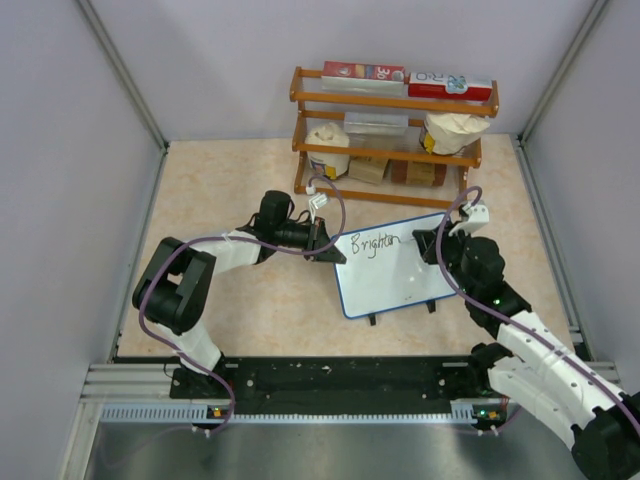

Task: Write a sentence on the whiteboard
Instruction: Write with the whiteboard marker on the whiteboard.

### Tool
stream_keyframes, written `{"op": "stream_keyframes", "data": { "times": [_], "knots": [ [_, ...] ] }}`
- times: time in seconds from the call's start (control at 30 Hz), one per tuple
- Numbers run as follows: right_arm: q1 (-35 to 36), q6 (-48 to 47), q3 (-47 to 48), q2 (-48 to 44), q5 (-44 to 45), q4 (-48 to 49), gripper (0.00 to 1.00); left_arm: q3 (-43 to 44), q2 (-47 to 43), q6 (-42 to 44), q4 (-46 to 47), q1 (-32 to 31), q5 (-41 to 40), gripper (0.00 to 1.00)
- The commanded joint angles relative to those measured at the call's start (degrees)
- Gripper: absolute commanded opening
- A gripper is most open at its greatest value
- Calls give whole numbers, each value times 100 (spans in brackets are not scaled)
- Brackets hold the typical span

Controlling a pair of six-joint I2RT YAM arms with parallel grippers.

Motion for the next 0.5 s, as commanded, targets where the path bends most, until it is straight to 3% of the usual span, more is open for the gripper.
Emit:
{"op": "stream_keyframes", "data": {
  "times": [0.0,0.47],
  "knots": [
    [-64,16,12,-66,-20,-61,0,-53,233,722,-315,-81,-688,0],
    [-73,60,338,-75,-46,317,0,-53,207,739,-332,-72,-706,0]
  ]
}}
